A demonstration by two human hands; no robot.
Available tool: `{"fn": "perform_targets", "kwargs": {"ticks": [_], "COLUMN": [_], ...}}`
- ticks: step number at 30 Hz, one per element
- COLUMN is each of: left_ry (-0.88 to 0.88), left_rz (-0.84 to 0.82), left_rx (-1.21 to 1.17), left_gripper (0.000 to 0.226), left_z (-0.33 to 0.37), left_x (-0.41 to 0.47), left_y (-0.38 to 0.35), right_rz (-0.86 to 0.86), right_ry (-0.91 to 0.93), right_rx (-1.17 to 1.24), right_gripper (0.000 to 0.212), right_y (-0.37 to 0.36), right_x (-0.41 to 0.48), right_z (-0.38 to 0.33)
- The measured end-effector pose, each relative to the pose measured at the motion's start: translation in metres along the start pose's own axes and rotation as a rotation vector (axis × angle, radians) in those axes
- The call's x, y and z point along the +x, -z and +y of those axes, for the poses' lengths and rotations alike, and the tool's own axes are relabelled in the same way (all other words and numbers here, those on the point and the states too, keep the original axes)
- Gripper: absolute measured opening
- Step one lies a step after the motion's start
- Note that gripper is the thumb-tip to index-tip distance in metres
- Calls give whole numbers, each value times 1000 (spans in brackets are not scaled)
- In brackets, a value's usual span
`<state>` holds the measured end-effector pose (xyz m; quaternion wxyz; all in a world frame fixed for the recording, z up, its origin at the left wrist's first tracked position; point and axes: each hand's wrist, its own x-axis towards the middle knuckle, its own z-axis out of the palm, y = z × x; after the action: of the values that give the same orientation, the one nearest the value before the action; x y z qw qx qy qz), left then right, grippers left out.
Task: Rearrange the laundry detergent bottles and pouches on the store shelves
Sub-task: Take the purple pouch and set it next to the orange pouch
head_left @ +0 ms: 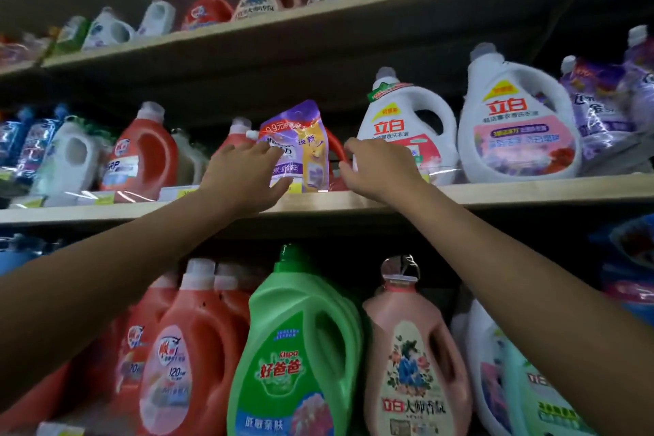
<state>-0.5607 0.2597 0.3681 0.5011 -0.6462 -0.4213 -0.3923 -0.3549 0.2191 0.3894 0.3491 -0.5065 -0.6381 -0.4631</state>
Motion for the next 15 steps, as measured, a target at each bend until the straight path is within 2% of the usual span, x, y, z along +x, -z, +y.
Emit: {"fn": "perform_targets", "kwargs": {"ticks": [3, 7, 11, 13, 15], "left_ry": [-5, 0, 83, 146, 204], "left_rz": [1, 34, 32, -81, -318], "left_rx": [16, -14, -103, -172, -322], "left_gripper": [55, 55, 61, 65, 76], "left_z": [-13, -32, -52, -62, -68], "left_x": [4, 15, 41, 52, 59], "left_y": [-27, -63, -89, -102, -114], "right_rz": [-18, -63, -128, -239, -375], "right_ry": [2, -2, -151, -203, -202], "right_rx": [-12, -80, -94, -95, -72], "right_gripper": [23, 40, 48, 54, 61], "right_y": [-26, -57, -73, -76, -79], "right_x": [19, 42, 66, 76, 84], "right_z": [-8, -14, -12, -18, -27]}}
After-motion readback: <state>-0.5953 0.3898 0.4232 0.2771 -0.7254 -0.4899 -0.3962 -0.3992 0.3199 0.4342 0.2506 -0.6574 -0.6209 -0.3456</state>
